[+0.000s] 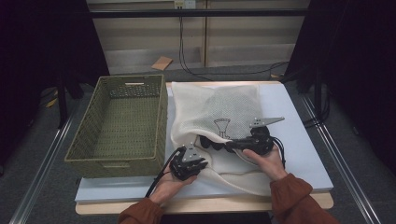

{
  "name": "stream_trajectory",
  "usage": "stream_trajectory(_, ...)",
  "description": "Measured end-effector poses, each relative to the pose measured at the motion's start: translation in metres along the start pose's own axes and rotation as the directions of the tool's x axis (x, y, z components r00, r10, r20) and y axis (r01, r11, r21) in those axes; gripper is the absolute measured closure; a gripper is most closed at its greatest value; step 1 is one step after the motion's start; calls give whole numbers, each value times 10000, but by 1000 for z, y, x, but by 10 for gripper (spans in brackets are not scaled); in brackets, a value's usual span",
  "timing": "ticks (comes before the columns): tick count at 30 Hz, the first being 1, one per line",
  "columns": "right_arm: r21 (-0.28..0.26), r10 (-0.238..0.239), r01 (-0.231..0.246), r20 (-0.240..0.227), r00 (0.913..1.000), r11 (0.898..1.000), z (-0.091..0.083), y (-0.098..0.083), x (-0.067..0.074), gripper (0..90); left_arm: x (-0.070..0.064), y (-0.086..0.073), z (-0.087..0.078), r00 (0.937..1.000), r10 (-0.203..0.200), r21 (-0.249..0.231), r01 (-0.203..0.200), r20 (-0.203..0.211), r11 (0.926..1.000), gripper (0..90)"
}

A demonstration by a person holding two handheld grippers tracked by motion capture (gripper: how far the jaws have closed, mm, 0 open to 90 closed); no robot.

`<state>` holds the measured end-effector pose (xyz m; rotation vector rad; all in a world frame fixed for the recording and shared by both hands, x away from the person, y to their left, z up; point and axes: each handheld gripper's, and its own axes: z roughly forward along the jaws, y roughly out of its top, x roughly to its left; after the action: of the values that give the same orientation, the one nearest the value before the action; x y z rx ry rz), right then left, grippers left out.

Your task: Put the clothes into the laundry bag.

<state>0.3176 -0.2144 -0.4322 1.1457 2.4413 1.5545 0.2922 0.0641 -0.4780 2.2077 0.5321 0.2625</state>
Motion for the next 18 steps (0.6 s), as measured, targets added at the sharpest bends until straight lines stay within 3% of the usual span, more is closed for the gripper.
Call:
stream_trajectory(2,12,-36,36,-3,10000,10000,-1,0,0,870,-4,0,-13,10000,-31,-113,31,-6,9999,819)
stream_trajectory(8,167,-122,121,1,9999,9998,0,-1,2,863,-8,-8,-30,9998,-36,-246,40,171,9997,820)
stream_trajectory(18,369,-270,270,-11,9996,9990,1,-3,3,838,-25,-34,-61,9993,-338,62,337,163,9994,812)
